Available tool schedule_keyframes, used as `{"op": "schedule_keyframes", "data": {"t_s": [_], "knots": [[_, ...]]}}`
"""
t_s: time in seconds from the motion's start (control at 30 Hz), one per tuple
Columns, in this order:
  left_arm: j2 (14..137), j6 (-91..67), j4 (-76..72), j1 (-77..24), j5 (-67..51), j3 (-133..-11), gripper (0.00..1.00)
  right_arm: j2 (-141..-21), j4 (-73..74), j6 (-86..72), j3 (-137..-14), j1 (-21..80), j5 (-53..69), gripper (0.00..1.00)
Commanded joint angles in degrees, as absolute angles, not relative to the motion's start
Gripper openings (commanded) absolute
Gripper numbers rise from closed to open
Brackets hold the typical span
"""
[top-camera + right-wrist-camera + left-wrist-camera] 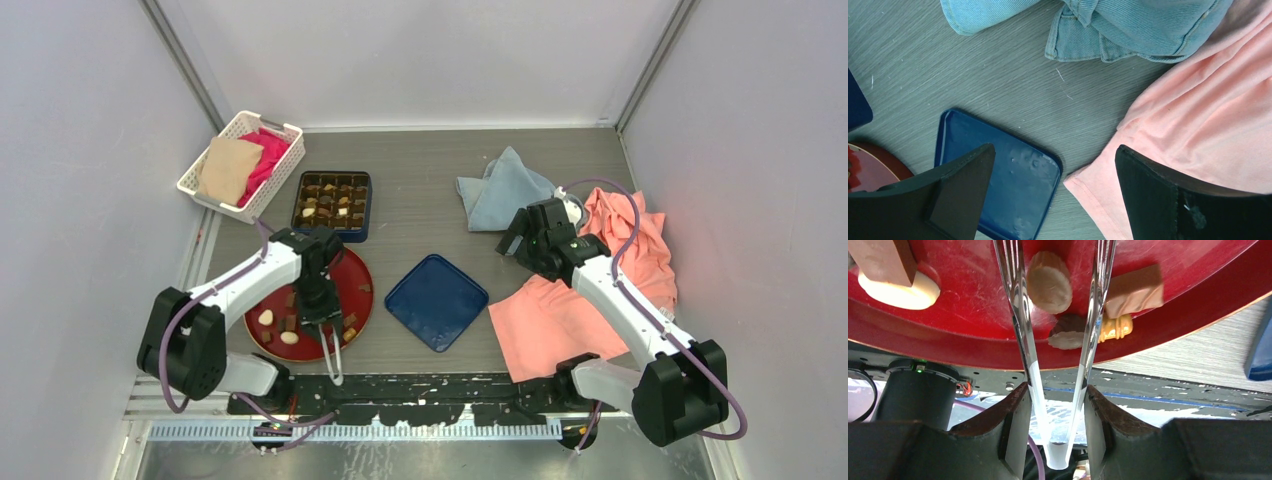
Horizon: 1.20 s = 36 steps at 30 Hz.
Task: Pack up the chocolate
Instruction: Pick up the fake chocolate from the plate.
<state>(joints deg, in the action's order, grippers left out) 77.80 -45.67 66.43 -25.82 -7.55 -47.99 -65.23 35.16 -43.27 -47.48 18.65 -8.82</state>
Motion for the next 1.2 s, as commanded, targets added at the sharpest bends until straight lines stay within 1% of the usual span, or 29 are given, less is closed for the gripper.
{"op": "schedule_keyframes", "data": {"t_s": [0.0,0.2,0.57,0.97,1.03,1.17], "knots": [[79.96,-43.94,66.7,-25.93,-6.5,-52.14,0.42,-64.24,33.53,-42.39,-48.06,18.98,-8.63,0.95],[82.17,-42.62,67.14,-25.59,-6.5,-54.55,0.42,-63.69,33.89,-42.36,-48.04,18.95,-9.26,0.95],[83.77,-40.56,66.61,-24.55,-6.81,-53.66,0.42,-63.37,34.18,-42.43,-47.9,18.93,-9.67,0.95],[87.26,-36.92,67.06,-23.3,-7.64,-55.71,0.4,-62.76,34.43,-42.54,-47.68,18.97,-10.16,0.95],[87.33,-36.83,67.06,-23.31,-7.72,-55.81,0.38,-62.69,34.43,-42.54,-47.73,18.97,-10.13,0.95],[86.98,-36.87,67.37,-23.29,-7.74,-56.0,0.31,-62.9,34.47,-42.43,-47.9,18.98,-10.02,0.95]]}}
